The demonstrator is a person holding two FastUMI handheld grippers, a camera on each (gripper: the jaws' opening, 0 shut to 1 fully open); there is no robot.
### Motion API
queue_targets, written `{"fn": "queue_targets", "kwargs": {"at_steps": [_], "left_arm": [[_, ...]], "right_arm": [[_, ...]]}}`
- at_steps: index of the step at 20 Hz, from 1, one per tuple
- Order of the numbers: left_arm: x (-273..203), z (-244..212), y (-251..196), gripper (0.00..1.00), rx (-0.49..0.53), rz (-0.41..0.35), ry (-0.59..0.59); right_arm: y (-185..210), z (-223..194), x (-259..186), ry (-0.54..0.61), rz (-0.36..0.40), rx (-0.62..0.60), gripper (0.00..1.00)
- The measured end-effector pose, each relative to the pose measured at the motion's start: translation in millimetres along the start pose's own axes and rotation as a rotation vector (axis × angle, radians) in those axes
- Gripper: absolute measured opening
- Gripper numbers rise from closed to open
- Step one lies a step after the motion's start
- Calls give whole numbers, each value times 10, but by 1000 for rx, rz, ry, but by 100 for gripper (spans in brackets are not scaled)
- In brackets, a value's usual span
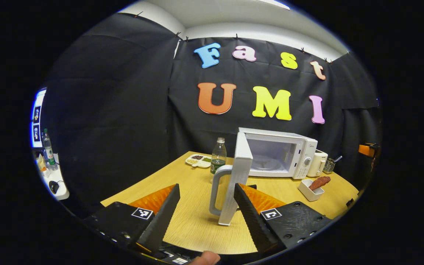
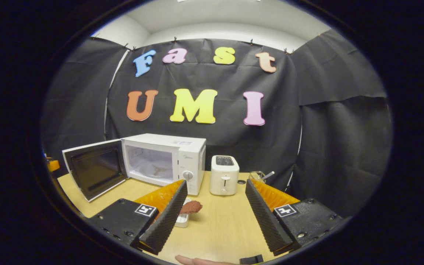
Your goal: Open the microwave oven with the left hand, put the food in, and close the microwave oven.
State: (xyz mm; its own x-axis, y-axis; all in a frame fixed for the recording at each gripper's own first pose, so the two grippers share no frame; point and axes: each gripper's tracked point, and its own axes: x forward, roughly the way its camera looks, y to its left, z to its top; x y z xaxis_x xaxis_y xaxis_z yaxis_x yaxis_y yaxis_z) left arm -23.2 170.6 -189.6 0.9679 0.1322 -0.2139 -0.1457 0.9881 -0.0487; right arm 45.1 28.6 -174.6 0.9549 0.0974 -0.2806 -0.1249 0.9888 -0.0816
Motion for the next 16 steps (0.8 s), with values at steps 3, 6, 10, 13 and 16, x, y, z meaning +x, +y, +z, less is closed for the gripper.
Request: {"fn": "queue_targets", "kwargs": {"at_steps": [3,6,10,13,16], "left_arm": [[31,266,-199,90,32,-12,-23],[71,514,-399,90,38,-26,-39],[138,804,-733,90,41,-75,-84],[201,910,-879,90,96,-80,-117],[283,941,-1020,90,123,-93,-127]], "right_arm": [[0,-85,294,62,29,-7,96],[7,-230,605,136,67,-14,100],[102,-529,1011,272,161,14,100],[280,-729,1240,363,271,71,100],[374,-1003,1418,484,337,115,92]]}}
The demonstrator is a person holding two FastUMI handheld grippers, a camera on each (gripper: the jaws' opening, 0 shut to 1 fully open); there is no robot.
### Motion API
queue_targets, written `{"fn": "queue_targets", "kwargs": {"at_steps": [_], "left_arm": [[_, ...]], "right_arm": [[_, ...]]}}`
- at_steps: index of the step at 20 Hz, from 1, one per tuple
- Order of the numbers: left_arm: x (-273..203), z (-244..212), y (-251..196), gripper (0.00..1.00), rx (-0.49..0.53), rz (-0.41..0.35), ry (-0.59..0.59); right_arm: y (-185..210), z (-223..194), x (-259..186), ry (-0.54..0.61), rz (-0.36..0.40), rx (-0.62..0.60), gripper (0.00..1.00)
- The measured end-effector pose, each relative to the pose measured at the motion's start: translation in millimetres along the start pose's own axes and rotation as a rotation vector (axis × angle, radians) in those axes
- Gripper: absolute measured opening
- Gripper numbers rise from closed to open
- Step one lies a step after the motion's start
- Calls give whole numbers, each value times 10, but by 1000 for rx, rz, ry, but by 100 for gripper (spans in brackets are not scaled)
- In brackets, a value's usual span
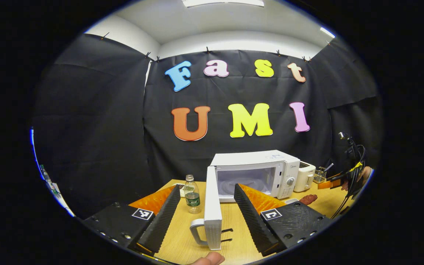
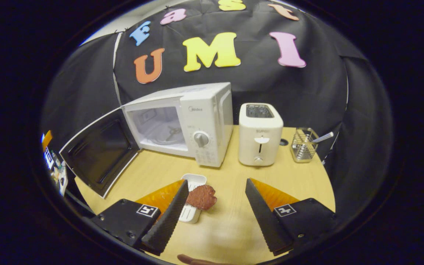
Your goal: Open the microwave oven with the left hand, put the food in, and close the microwave oven.
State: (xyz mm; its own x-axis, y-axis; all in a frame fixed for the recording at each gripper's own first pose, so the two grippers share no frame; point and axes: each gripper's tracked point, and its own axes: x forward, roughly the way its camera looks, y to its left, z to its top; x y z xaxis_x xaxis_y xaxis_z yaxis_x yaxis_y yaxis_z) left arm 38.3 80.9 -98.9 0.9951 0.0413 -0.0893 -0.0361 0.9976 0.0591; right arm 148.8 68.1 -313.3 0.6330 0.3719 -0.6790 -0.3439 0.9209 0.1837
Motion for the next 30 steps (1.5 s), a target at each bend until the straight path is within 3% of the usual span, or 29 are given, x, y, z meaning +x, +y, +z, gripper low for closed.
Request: {"fn": "queue_targets", "kwargs": {"at_steps": [1,2,3,4,5,8,9,10,11,12,13,14,15,16,17,18,19,20,27,30], "left_arm": [[16,-21,-75,90,-5,-26,6],[37,-28,-127,90,-14,-44,8],[74,-43,-128,90,-23,-48,12],[95,-62,-124,90,-27,-50,21],[96,-69,-106,90,-33,-47,22],[93,-71,-58,90,-39,-37,24],[82,-64,-56,90,-42,-39,24],[65,-52,-60,90,-42,-39,19],[50,-46,-51,90,-39,-42,18],[35,-48,-57,90,-34,-44,15],[33,-50,-69,80,-30,-51,13],[8,-38,-83,80,-29,-57,10],[-14,-28,-102,90,-31,-65,5],[-41,-6,-109,90,-33,-71,-2],[-58,5,-95,90,-33,-74,-8],[-68,16,-89,80,-31,-74,-15],[-88,36,-59,80,-31,-75,-22],[-107,43,-42,90,-33,-73,-30],[-253,134,275,90,-78,1,-98],[-354,133,414,90,-83,30,-102]], "right_arm": [[2,-40,77,34,23,22,97],[19,-77,153,63,58,52,84],[39,-119,216,91,84,78,94],[58,-161,265,116,112,117,95],[76,-201,317,147,141,162,82],[87,-334,441,228,197,320,75],[94,-351,463,241,218,360,80],[115,-410,475,260,234,390,79],[144,-423,478,267,259,423,60],[209,-423,470,277,295,456,58],[255,-475,450,312,327,486,41],[274,-443,415,309,340,507,24],[297,-452,363,305,336,487,7],[322,-461,299,295,330,465,14],[341,-435,231,280,317,440,14],[360,-394,159,260,297,408,13],[375,-343,96,236,273,367,14],[380,-287,27,209,246,322,13],[672,2,-349,13,45,30,13],[925,104,-342,-61,5,-50,12]]}}
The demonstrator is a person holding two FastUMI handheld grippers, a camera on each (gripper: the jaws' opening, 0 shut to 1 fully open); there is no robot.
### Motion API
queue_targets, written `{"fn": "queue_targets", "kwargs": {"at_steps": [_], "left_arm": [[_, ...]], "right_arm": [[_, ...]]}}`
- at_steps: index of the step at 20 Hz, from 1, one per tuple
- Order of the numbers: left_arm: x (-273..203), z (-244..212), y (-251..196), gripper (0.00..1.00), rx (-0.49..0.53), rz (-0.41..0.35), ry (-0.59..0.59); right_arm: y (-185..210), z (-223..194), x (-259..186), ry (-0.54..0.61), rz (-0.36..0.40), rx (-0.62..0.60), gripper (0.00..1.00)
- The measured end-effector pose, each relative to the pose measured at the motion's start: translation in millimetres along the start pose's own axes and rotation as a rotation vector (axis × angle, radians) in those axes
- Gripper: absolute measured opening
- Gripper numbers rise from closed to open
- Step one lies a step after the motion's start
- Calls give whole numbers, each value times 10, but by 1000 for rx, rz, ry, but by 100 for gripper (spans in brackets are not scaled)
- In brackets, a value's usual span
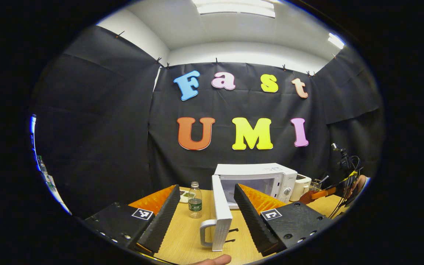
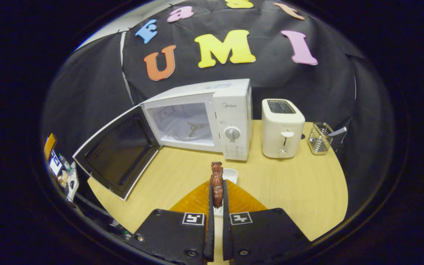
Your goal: Open the microwave oven with the left hand, put the food in, and close the microwave oven.
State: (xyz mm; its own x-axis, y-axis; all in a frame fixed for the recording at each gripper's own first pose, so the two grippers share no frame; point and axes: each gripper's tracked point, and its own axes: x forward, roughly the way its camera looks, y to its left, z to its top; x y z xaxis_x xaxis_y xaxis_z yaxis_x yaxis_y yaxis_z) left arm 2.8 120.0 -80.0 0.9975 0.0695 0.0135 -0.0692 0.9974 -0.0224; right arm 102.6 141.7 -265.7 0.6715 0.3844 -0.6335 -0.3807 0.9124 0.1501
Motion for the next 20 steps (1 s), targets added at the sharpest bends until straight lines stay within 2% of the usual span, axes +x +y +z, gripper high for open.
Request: {"fn": "queue_targets", "kwargs": {"at_steps": [4,6,8,12,20], "left_arm": [[-84,14,105,90,-2,22,-4],[-148,-49,132,90,15,17,19],[-199,-36,267,90,20,45,18],[-239,-72,393,90,10,46,38],[-317,-244,469,90,26,18,99]], "right_arm": [[316,119,255,-53,-27,11,12],[548,221,416,-77,-13,38,12],[733,301,578,-85,-7,42,12],[1069,488,982,-122,-17,71,12],[1392,942,1848,-267,-142,62,12]]}}
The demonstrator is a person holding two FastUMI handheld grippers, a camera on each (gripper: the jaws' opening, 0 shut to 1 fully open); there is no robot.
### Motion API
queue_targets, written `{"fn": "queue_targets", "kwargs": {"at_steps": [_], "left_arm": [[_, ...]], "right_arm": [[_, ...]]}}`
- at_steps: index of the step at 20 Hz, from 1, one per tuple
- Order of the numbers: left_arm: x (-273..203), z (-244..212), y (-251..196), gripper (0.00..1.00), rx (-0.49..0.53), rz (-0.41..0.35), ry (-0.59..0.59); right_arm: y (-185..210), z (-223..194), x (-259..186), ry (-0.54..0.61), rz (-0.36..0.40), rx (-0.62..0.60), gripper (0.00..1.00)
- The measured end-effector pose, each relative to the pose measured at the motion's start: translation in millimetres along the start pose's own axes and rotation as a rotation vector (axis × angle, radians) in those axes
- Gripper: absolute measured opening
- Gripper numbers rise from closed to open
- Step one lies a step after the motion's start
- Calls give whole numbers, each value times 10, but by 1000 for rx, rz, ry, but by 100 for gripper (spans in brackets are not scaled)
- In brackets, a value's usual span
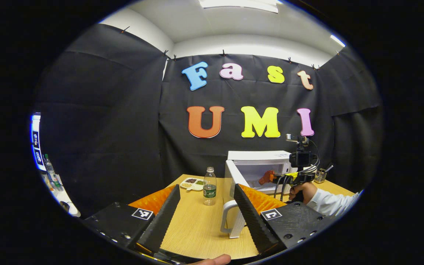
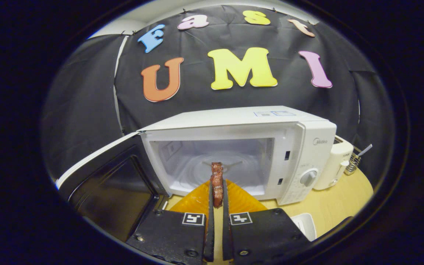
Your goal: Open the microwave oven with the left hand, put the food in, and close the microwave oven.
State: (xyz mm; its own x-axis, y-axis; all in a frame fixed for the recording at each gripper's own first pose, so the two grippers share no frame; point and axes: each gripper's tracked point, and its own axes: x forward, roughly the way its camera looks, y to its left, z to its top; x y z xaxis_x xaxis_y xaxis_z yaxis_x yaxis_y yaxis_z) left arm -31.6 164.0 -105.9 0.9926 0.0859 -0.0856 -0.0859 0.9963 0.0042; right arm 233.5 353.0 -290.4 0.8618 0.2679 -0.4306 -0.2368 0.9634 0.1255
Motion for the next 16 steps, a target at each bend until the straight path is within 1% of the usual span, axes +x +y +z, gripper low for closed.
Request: {"fn": "queue_targets", "kwargs": {"at_steps": [2,5,6,9,11,12,13,14,16], "left_arm": [[9,-40,34,90,16,9,11],[35,-55,65,90,31,18,22],[46,-67,65,90,32,17,26],[79,-70,54,90,31,5,28],[125,-113,88,90,27,14,42],[152,-120,116,80,25,23,48],[184,-114,131,80,22,31,50],[200,-110,138,90,19,34,48],[229,-129,148,90,9,41,58]], "right_arm": [[122,-21,178,-2,-8,21,12],[253,-51,416,15,12,69,12],[285,-55,487,21,28,115,12],[310,-27,694,36,85,333,12],[208,-2,848,28,67,445,12],[153,-7,913,21,44,483,12],[99,-12,974,13,28,531,12],[87,-22,1024,12,22,587,12],[48,-53,1143,10,10,734,12]]}}
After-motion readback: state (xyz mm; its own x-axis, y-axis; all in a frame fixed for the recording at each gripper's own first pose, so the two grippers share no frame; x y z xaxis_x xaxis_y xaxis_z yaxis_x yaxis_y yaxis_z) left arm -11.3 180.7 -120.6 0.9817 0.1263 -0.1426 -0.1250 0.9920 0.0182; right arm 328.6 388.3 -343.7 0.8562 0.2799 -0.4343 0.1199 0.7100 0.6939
